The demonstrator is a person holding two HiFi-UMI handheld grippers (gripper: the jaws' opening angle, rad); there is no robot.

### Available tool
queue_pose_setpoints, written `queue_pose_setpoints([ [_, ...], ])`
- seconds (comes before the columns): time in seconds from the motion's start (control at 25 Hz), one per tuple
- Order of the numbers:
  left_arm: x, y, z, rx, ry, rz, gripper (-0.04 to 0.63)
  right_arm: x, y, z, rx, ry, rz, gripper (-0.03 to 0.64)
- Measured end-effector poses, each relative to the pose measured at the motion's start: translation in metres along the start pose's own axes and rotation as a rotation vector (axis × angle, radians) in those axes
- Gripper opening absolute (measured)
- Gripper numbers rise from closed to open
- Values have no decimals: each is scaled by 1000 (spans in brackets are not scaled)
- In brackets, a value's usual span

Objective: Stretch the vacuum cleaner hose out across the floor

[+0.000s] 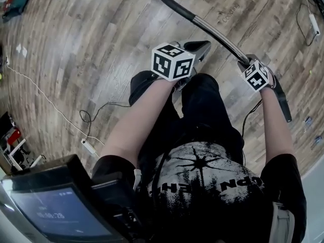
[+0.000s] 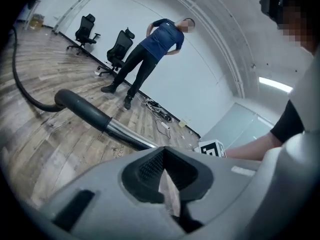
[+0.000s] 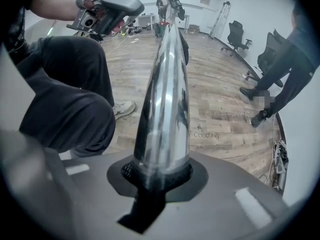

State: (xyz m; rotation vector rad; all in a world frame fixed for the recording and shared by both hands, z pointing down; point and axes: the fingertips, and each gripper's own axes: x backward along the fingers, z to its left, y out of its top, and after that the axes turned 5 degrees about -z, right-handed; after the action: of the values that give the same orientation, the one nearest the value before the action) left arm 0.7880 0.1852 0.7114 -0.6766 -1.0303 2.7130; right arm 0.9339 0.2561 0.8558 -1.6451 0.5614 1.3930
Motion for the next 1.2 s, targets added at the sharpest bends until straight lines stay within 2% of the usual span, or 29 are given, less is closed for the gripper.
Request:
queue_pose_setpoints([
  [0.2,-31,-44,31,-157,-48,49,0,-60,-51,-3,40,-16,-37,78],
  [0.4,-50,-55,46,-262,-98,91,0,-110,-88,-28,69,30,-70,78],
  [0.52,-74,-78,60,-256,-55,93,0,-142,-124,-51,59,44,-84,78],
  [0.64,-88,-91,67,-292,-20,101,0,-173,-139,-61,56,51,-107,78],
  [0.92,-102,-103,69,-258,4,74,0,-244,-173,-29,9,117,-111,72],
  [1.2,-78,-110,72,-228,18,94,0,-275,-192,-4,-64,110,-84,64],
])
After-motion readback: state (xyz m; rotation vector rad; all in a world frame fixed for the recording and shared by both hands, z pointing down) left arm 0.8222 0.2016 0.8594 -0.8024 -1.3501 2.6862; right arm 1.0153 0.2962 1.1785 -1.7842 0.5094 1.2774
